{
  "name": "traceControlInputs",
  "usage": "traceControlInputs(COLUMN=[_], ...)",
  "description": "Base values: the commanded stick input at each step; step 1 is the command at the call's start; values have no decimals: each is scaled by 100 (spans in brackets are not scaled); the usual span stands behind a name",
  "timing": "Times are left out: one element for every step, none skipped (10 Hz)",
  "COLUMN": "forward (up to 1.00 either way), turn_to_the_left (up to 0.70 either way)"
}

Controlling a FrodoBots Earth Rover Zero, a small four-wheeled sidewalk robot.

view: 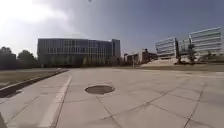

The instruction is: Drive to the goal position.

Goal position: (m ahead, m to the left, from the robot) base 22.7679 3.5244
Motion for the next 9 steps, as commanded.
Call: traceControlInputs(forward=[70,70,70,70,70,70,70,70,70], turn_to_the_left=[0,0,0,0,0,0,0,0,0])
